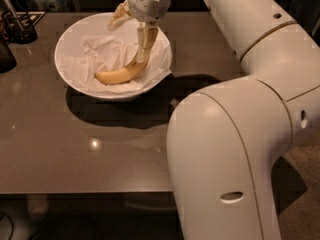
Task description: Pick banana from white bowl
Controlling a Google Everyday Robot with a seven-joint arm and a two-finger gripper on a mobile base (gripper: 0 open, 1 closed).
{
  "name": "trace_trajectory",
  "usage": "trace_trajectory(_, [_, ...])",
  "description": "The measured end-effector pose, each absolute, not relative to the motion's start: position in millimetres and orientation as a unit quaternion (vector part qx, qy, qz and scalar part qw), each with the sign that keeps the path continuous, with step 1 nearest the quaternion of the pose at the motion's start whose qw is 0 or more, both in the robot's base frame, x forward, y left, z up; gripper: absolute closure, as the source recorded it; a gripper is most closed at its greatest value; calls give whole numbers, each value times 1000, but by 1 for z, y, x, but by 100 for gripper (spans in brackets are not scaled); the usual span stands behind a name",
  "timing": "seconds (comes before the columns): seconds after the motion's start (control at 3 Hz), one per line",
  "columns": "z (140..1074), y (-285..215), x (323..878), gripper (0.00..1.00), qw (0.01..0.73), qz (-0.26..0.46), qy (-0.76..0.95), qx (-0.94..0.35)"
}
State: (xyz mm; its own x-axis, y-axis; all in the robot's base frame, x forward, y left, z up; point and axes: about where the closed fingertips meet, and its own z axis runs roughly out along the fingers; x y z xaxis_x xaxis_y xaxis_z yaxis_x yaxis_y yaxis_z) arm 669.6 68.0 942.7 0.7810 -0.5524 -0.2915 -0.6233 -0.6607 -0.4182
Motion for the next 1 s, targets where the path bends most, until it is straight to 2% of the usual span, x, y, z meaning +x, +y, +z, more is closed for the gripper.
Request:
trace_trajectory(0.33, [930, 71, 674, 36, 244, 81, 331, -908])
trace_trajectory(1.0, [902, 67, 678, 40, 212, 104, 359, -903])
